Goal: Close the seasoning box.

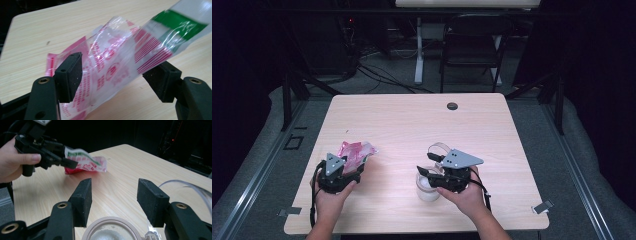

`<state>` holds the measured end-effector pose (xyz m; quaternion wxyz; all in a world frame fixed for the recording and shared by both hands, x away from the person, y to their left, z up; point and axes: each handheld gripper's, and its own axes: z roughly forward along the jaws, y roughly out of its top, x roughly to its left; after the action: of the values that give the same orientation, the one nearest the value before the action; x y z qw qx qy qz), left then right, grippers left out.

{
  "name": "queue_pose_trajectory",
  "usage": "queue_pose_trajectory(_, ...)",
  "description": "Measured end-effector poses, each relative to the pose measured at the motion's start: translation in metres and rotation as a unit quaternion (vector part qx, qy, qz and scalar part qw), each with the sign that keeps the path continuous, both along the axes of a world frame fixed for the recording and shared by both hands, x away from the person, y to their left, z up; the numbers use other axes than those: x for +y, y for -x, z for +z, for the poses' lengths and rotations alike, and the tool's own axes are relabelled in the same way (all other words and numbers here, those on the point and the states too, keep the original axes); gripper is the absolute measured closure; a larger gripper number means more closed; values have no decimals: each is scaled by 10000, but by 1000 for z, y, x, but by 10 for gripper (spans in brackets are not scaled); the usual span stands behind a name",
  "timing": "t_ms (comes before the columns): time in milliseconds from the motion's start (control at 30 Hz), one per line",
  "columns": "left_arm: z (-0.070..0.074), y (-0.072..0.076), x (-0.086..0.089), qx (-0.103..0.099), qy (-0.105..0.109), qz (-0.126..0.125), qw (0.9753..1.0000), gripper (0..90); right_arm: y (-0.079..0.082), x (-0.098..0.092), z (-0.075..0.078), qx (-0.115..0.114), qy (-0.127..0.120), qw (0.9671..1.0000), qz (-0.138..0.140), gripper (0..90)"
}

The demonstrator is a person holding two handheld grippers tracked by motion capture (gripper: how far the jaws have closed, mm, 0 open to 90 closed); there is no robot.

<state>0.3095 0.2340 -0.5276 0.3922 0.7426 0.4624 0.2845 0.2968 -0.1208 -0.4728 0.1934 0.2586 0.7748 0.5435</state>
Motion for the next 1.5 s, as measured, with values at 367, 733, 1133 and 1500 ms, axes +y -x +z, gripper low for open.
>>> queue_pose_trajectory(367,-3,4,-24,104,-22,-411,9991,330,3,-10,14,-68,37,10000,-45,576)
queue_pose_trajectory(733,-3,7,-33,120,86,-709,9974,349,-1,-47,32,-104,-190,9985,-512,852)
queue_pose_trajectory(1133,-4,11,-46,87,-173,-970,9951,348,-13,-70,23,49,-180,9945,-1035,900)
queue_pose_trajectory(1500,-3,15,-51,40,-208,-1046,9943,348,-25,-78,6,334,-103,9920,-1210,900)
